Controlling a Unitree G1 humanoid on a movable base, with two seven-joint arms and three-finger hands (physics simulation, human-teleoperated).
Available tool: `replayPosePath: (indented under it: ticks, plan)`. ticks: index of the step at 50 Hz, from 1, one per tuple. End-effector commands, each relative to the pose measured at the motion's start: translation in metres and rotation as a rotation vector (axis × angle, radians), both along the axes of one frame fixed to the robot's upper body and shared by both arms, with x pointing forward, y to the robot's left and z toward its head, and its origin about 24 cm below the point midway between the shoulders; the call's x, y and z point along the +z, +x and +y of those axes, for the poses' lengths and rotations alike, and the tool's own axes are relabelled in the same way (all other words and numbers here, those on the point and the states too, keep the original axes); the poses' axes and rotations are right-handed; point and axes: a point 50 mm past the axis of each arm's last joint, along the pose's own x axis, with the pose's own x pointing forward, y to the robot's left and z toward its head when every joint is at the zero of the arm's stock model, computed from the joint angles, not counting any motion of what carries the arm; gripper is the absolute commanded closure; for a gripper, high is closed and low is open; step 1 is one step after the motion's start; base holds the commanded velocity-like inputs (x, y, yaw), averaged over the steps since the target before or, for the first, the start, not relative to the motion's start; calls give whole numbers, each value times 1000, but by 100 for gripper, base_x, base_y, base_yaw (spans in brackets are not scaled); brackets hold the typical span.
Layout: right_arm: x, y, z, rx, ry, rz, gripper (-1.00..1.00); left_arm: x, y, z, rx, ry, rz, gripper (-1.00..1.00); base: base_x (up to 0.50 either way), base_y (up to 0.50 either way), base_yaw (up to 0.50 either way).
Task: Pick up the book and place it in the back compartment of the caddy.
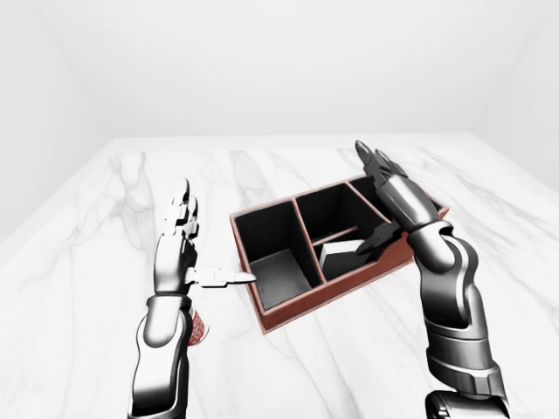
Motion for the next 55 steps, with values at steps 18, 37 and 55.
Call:
replayPosePath:
  ticks: [18, 37, 55]
  plan:
    - [30, -67, -10, 64, 200, -248, -100, 3, -1, 0, 4, -11, -15, -100, 0, 0, 0]
    - [50, -103, -8, 135, 281, -398, -100, 7, -3, 0, 9, -27, -35, -100, 0, 0, 0]
    - [70, -134, 0, 245, 284, -513, -100, 9, -5, 1, 15, -38, -46, -100, 0, 0, 0]
